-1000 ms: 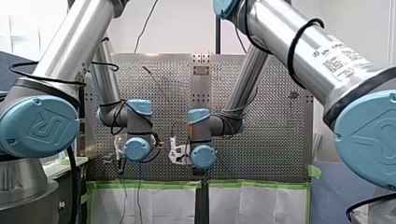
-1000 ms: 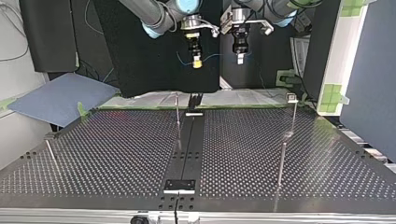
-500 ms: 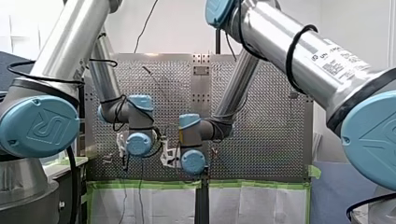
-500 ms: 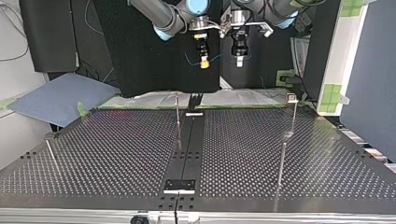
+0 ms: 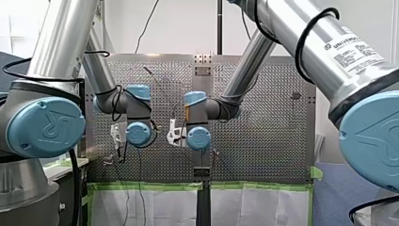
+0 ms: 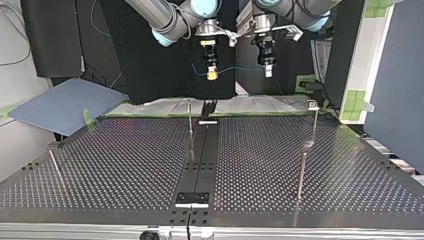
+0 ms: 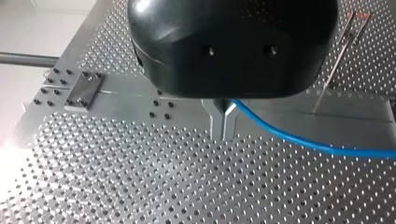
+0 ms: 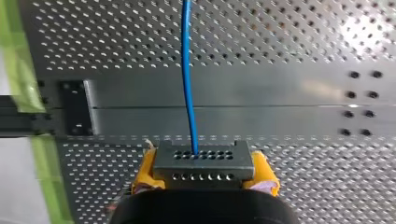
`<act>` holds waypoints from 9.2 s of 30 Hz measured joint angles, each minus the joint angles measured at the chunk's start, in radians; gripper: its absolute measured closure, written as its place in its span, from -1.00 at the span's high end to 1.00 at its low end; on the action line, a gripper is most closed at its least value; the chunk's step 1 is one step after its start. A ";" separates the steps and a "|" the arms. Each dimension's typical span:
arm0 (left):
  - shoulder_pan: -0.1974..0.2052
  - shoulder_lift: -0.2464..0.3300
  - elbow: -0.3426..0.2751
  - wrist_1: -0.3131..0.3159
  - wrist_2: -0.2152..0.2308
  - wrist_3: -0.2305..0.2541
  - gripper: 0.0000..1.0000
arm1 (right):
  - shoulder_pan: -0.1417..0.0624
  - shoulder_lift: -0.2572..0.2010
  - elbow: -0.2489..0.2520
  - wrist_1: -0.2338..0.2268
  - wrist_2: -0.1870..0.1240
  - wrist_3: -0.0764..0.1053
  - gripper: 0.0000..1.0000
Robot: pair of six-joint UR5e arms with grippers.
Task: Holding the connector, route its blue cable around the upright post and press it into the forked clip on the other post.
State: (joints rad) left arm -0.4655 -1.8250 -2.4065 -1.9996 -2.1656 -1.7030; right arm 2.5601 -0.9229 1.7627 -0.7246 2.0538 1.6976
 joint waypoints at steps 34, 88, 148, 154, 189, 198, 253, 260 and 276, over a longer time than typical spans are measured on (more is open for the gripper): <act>0.131 0.311 0.122 -0.213 0.018 -0.106 -1.00 | -0.100 -0.358 -0.118 0.028 -0.297 0.020 -1.00; 0.443 0.313 0.603 -0.650 0.265 -0.320 -1.00 | -0.177 -0.267 -0.437 0.179 -0.460 0.059 -1.00; 0.522 0.021 0.707 -0.692 0.514 -0.342 0.53 | -0.273 -0.084 -0.470 0.203 -0.468 0.080 -1.00; 0.513 0.021 0.707 -0.706 0.518 -0.343 0.59 | -0.268 -0.047 -0.461 0.250 -0.465 0.071 -1.00; 0.488 0.021 0.706 -0.716 0.487 -0.337 1.00 | -0.230 0.092 -0.112 -0.074 -0.382 0.111 -1.00; 0.487 0.021 0.706 -0.714 0.487 -0.337 1.00 | -0.233 0.176 -0.042 -0.160 -0.355 0.120 -1.00; 0.481 0.021 0.705 -0.718 0.478 -0.337 1.00 | -0.488 0.546 0.055 -0.424 -0.238 0.102 -1.00; 0.480 0.021 0.705 -0.719 0.478 -0.337 1.00 | -0.515 0.511 0.066 -0.487 -0.307 0.068 -1.00; 0.479 0.021 0.705 -0.720 0.467 -0.337 1.00 | -0.533 0.364 0.152 -0.518 -0.323 0.106 -1.00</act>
State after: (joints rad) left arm 0.0135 -1.8044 -1.7017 -2.7198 -1.6984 -2.0401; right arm 2.0272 -0.5586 1.9149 -1.2430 1.7304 1.8031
